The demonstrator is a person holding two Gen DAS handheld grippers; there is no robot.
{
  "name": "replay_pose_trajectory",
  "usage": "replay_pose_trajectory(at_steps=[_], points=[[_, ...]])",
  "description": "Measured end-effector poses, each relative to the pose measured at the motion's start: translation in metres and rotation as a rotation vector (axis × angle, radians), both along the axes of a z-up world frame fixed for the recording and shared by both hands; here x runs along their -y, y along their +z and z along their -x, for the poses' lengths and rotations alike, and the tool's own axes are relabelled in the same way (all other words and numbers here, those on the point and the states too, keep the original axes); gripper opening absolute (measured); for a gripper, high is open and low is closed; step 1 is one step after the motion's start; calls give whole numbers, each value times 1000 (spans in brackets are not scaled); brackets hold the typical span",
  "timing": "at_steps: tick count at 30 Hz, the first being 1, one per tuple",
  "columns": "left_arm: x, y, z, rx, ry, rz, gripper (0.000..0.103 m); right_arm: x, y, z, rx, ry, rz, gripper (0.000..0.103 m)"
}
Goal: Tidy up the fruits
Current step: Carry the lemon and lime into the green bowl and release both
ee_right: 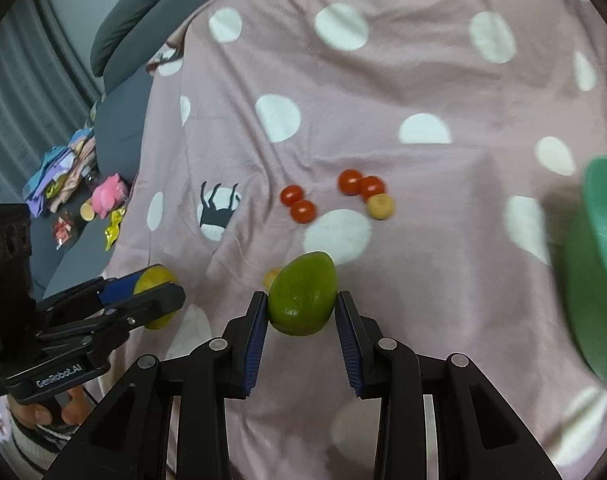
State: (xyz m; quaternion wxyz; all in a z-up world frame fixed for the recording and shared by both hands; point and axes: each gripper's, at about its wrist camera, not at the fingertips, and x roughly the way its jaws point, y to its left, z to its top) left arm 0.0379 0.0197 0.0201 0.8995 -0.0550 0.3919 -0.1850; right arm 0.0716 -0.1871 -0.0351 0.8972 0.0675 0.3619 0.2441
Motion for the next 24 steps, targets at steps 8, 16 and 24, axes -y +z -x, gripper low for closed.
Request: replay_pose_trajectory(at_steps=[8, 16, 24], points=[[56, 15, 4, 15, -102, -35, 39, 47, 9, 32, 63, -100, 7, 36], [120, 29, -6, 34, -211, -63, 39, 106, 14, 52, 103, -228, -28, 36], [200, 41, -26, 65, -349, -82, 39, 164, 18, 62, 146, -369, -46, 36]])
